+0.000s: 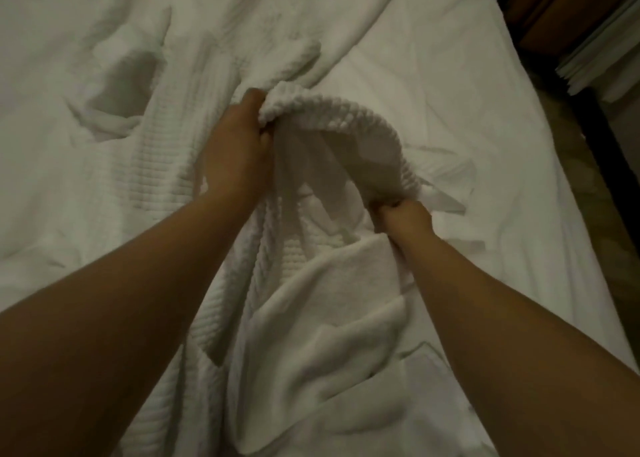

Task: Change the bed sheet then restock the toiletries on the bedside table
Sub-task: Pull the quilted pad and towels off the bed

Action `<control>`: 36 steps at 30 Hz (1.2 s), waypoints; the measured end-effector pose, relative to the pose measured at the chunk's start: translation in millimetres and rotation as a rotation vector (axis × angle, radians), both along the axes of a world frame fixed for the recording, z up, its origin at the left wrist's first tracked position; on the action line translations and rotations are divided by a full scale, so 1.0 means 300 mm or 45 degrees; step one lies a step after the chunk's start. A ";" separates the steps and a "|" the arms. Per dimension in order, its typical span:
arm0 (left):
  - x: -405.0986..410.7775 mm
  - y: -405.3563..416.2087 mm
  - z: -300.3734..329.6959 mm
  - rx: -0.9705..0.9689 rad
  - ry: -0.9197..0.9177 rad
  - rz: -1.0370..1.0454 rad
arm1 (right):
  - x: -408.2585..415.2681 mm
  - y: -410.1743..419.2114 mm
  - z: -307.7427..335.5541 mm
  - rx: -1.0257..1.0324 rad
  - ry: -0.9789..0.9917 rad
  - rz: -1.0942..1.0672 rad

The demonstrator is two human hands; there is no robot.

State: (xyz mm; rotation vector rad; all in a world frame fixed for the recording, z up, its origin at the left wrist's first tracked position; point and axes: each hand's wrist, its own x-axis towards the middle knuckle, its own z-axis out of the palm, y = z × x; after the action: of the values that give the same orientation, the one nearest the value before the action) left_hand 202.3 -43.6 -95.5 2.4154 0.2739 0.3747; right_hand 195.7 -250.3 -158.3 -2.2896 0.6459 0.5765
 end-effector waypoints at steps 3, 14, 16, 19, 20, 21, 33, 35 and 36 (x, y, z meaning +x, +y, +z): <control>0.078 0.016 0.054 0.042 -0.112 0.121 | 0.074 0.026 0.052 0.293 -0.161 -0.044; -0.093 0.128 -0.108 0.354 0.257 -0.157 | -0.139 0.235 0.051 -0.253 -0.451 1.000; -0.219 0.133 -0.167 0.431 0.382 -0.329 | -0.288 0.219 -0.021 -0.456 -0.308 1.279; -0.363 0.153 -0.235 0.535 0.717 -0.502 | -0.391 0.129 -0.078 -0.702 -0.487 1.376; -0.395 0.164 -0.251 0.507 0.799 -0.506 | -0.399 0.088 -0.074 -0.744 -0.538 1.362; -0.421 0.171 -0.256 0.461 0.835 -0.491 | -0.401 0.045 -0.060 -0.791 -0.560 1.347; -0.520 0.140 -0.270 0.995 0.474 -0.716 | -0.519 -0.052 -0.010 -0.705 -0.980 0.789; -0.472 0.088 -0.205 0.887 0.465 -0.627 | -0.581 0.126 -0.049 -0.644 -0.951 0.986; -0.447 0.064 -0.174 0.793 0.432 -0.562 | -0.612 0.187 -0.065 -0.677 -0.848 1.032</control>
State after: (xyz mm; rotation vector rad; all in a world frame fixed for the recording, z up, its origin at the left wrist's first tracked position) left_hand 68.4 -24.4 -147.7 3.0449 -0.2788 -0.1874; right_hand 12.2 -194.3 -177.7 -2.9794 -0.5493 -0.0735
